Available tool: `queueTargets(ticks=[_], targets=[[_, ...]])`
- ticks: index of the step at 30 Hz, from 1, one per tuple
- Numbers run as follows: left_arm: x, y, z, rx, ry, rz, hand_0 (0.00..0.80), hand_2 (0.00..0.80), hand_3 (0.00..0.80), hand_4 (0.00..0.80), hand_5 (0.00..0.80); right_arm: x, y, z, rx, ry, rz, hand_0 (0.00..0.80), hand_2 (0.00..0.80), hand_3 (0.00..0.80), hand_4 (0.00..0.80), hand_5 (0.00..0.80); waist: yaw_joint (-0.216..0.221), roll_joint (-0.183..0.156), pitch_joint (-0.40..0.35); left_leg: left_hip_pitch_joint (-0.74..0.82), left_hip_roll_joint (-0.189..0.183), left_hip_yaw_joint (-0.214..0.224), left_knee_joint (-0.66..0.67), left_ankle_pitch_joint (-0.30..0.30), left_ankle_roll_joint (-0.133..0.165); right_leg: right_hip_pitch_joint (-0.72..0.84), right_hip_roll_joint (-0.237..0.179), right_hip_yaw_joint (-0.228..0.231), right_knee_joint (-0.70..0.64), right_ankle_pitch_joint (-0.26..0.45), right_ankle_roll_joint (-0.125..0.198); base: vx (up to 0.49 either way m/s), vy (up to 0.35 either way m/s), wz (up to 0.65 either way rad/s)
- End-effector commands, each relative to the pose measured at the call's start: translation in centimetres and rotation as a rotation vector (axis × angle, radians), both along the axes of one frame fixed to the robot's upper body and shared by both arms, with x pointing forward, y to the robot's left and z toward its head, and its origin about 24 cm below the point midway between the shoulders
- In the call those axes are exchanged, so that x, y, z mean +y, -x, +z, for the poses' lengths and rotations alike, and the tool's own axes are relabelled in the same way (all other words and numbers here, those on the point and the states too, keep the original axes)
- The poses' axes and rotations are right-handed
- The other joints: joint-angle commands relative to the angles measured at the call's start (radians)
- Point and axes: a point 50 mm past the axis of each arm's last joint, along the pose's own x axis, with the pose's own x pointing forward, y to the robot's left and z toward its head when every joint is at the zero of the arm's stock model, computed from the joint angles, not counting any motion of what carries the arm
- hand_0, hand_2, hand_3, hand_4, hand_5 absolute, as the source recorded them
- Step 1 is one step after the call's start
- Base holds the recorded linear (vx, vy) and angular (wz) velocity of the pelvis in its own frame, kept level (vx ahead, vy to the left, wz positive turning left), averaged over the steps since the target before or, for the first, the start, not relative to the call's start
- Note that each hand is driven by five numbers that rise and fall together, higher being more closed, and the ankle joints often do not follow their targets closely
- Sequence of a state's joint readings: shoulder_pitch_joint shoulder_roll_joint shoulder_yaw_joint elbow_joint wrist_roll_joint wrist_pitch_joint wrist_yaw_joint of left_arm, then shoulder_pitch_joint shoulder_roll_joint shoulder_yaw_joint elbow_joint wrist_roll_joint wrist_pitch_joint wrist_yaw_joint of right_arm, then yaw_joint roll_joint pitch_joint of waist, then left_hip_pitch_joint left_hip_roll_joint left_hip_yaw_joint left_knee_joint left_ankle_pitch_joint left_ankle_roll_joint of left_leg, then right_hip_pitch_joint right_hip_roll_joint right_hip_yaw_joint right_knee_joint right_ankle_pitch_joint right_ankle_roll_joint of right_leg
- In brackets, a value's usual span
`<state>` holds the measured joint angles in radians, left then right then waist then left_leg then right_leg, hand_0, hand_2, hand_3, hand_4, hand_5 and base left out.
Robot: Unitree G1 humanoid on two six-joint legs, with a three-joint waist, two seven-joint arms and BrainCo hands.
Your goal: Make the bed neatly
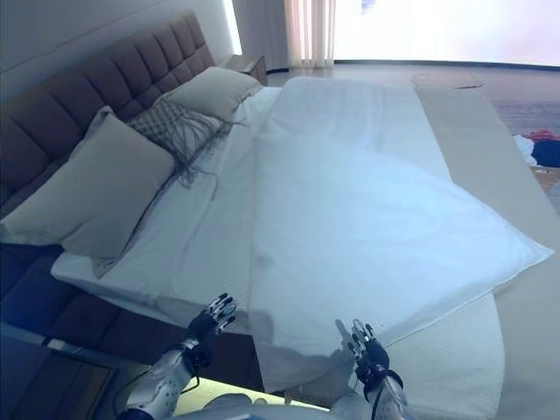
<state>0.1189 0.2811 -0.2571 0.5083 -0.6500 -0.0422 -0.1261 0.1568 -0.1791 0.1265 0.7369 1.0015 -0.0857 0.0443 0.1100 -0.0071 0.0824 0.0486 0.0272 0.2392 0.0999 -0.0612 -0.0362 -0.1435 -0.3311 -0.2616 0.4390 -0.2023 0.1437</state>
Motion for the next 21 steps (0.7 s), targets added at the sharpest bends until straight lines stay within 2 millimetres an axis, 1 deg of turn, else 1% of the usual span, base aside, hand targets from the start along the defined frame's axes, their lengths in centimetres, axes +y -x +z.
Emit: queueTargets(ticks=[1, 2, 3, 4, 5, 6, 7, 8, 9, 10, 11, 12, 13, 14, 15, 18, 21], targets=[[0.4, -4.7, 4.3, -0.229, 0.03, 0.013, 0.0, 0.0, 0.0, 0.0, 0.0, -2.1, -3.4, 1.6, -0.133, 0.049, -0.15, 0.0, 0.0, 0.0, 0.0, 0.0, -0.001, -0.042, 0.078, -0.105, 0.034, -0.035, 0.194, -0.115, 0.067, 0.017, 0.002, -0.062, -0.281, 0.319, 0.04, -0.252, -0.037, 0.14], [0.3, -5.0, 4.6, -0.24, 0.038, 0.013, 0.0, 0.0, 0.0, 0.0, 0.0, -2.9, -3.8, 1.9, -0.14, 0.08, -0.156, 0.0, 0.0, 0.0, 0.0, 0.0, -0.002, -0.041, 0.089, -0.129, 0.039, -0.035, 0.248, -0.135, 0.065, 0.008, -0.006, -0.07, -0.267, 0.312, 0.036, -0.129, -0.014, 0.14], [0.2, -5.2, 4.8, -0.24, 0.046, 0.016, 0.0, 0.0, 0.0, 0.0, 0.0, -4.0, -3.9, 2.1, -0.135, 0.12, -0.176, 0.0, 0.0, 0.0, 0.0, 0.0, 0.003, -0.038, 0.104, -0.16, 0.051, -0.053, 0.314, -0.148, 0.056, 0.004, -0.015, -0.072, -0.249, 0.307, 0.026, 0.052, 0.009, 0.16], [0.0, -4.7, 4.5, -0.221, 0.051, 0.022, 0.0, 0.0, 0.0, 0.0, 0.0, -5.2, -3.7, 2.2, -0.119, 0.137, -0.214, 0.0, 0.0, 0.0, 0.0, 0.0, 0.009, -0.028, 0.113, -0.174, 0.073, -0.083, 0.327, -0.124, 0.039, 0.011, -0.011, -0.062, -0.237, 0.306, 0.019, 0.108, 0.052, 0.15], [-0.3, -4.4, 4.3, -0.215, 0.056, 0.026, 0.0, 0.0, 0.0, 0.0, 0.0, -5.6, -4.0, 2.5, -0.12, 0.138, -0.231, 0.0, 0.0, 0.0, 0.0, 0.0, 0.013, -0.016, 0.114, -0.17, 0.086, -0.11, 0.272, -0.083, 0.026, 0.011, -0.003, -0.056, -0.232, 0.301, 0.021, 0.059, 0.116, 0.11], [-0.8, -4.5, 4.4, -0.225, 0.063, 0.016, 0.0, 0.0, 0.0, 0.0, 0.0, -6.2, -4.7, 3.1, -0.153, 0.142, -0.274, 0.0, 0.0, 0.0, 0.0, 0.0, 0.016, -0.004, 0.123, -0.186, 0.096, -0.128, 0.246, -0.059, 0.015, -0.003, -0.007, -0.058, -0.215, 0.287, 0.017, -0.231, 0.189, 0.02], [-1.4, -5.7, 5.3, -0.284, 0.066, -0.005, 0.0, 0.0, 0.0, 0.0, 0.0, -7.2, -6.2, 4.2, -0.232, 0.15, -0.319, 0.0, 0.0, 0.0, 0.0, 0.0, 0.007, 0.01, 0.152, -0.226, 0.097, -0.121, 0.234, -0.048, 0.01, -0.053, -0.02, -0.06, -0.198, 0.277, 0.021, -0.459, 0.233, -0.03], [-2.2, -7.1, 6.3, -0.337, 0.064, -0.033, 0.0, 0.0, 0.0, 0.0, 0.0, -7.9, -7.4, 5.2, -0.293, 0.156, -0.353, 0.0, 0.0, 0.0, 0.0, 0.0, 0.002, 0.022, 0.174, -0.263, 0.096, -0.12, 0.226, -0.04, 0.007, -0.104, -0.038, -0.062, -0.178, 0.279, 0.02, -0.631, 0.259, 0.0], [-3.1, -8.5, 7.4, -0.393, 0.069, -0.052, 0.0, 0.0, 0.0, 0.0, 0.0, -8.6, -8.9, 6.5, -0.352, 0.164, -0.383, 0.0, 0.0, 0.0, 0.0, 0.0, 0.0, 0.033, 0.196, -0.31, 0.085, -0.125, 0.223, -0.034, 0.01, -0.174, -0.067, -0.059, -0.149, 0.287, 0.024, -0.556, 0.269, 0.06], [-3.9, -9.6, 8.5, -0.436, 0.082, -0.059, 0.0, 0.0, 0.0, 0.0, 0.0, -9.3, -10.3, 7.8, -0.401, 0.175, -0.406, 0.0, 0.0, 0.0, 0.0, 0.0, -0.003, 0.043, 0.221, -0.355, 0.073, -0.131, 0.239, -0.035, 0.01, -0.235, -0.094, -0.047, -0.118, 0.296, 0.028, -0.345, 0.272, 0.09], [-4.3, -10.1, 9.0, -0.458, 0.092, -0.059, 0.0, 0.0, 0.0, 0.0, 0.0, -10.1, -11.4, 8.9, -0.428, 0.182, -0.419, 0.0, 0.0, 0.0, 0.0, 0.0, -0.004, 0.055, 0.232, -0.371, 0.066, -0.143, 0.257, -0.063, 0.007, -0.265, -0.104, -0.025, -0.086, 0.281, 0.047, -0.196, 0.262, 0.14], [-4.8, -10.4, 9.6, -0.482, 0.097, -0.055, 0.0, 0.0, 0.0, 0.0, 0.0, -10.4, -12.5, 10.0, -0.46, 0.185, -0.431, 0.0, 0.0, 0.0, 0.0, 0.0, -0.007, 0.061, 0.249, -0.406, 0.058, -0.141, 0.286, -0.068, 0.009, -0.299, -0.12, -0.013, -0.069, 0.288, 0.05, -0.151, 0.196, 0.16], [-4.9, -10.6, 9.9, -0.495, 0.097, -0.053, 0.0, 0.0, 0.0, 0.0, 0.0, -10.5, -13.0, 10.6, -0.476, 0.184, -0.435, 0.0, 0.0, 0.0, 0.0, 0.0, -0.01, 0.057, 0.26, -0.438, 0.051, -0.126, 0.303, -0.049, 0.017, -0.323, -0.134, -0.018, -0.071, 0.313, 0.036, -0.197, 0.136, 0.15], [-5.0, -10.8, 10.4, -0.511, 0.097, -0.049, 0.0, 0.0, 0.0, 0.0, 0.0, -10.7, -13.5, 11.2, -0.491, 0.183, -0.438, 0.0, 0.0, 0.0, 0.0, 0.0, -0.012, 0.058, 0.27, -0.462, 0.047, -0.124, 0.326, -0.056, 0.017, -0.344, -0.139, -0.01, -0.065, 0.318, 0.037, -0.107, 0.095, 0.07], [-5.0, -11.0, 10.8, -0.53, 0.096, -0.045, 0.0, 0.0, 0.0, 0.0, 0.0, -11.0, -13.8, 11.6, -0.501, 0.182, -0.44, 0.0, 0.0, 0.0, 0.0, 0.0, -0.01, 0.065, 0.278, -0.479, 0.047, -0.133, 0.353, -0.09, 0.012, -0.36, -0.139, 0.007, -0.047, 0.3, 0.053, -0.036, 0.087, 0.0], [-5.0, -11.4, 12.0, -0.58, 0.104, -0.036, 0.0, 0.0, 0.0, 0.0, 0.0, -12.0, -14.1, 12.3, -0.534, 0.165, -0.436, 0.0, 0.0, 0.0, 0.0, 0.0, -0.013, 0.077, 0.302, -0.549, 0.041, -0.131, 0.405, -0.102, 0.021, -0.424, -0.147, 0.031, -0.02, 0.307, 0.049, -0.077, 0.069, 0.0], [-5.0, -11.6, 12.6, -0.605, 0.118, -0.041, 0.0, 0.0, 0.0, 0.0, 0.0, -13.3, -14.1, 12.7, -0.557, 0.15, -0.426, 0.0, 0.0, 0.0, 0.0, 0.0, -0.009, 0.085, 0.317, -0.59, 0.041, -0.128, 0.437, -0.109, 0.025, -0.456, -0.15, 0.038, -0.006, 0.306, 0.049, -0.05, 0.018, 0.09]])
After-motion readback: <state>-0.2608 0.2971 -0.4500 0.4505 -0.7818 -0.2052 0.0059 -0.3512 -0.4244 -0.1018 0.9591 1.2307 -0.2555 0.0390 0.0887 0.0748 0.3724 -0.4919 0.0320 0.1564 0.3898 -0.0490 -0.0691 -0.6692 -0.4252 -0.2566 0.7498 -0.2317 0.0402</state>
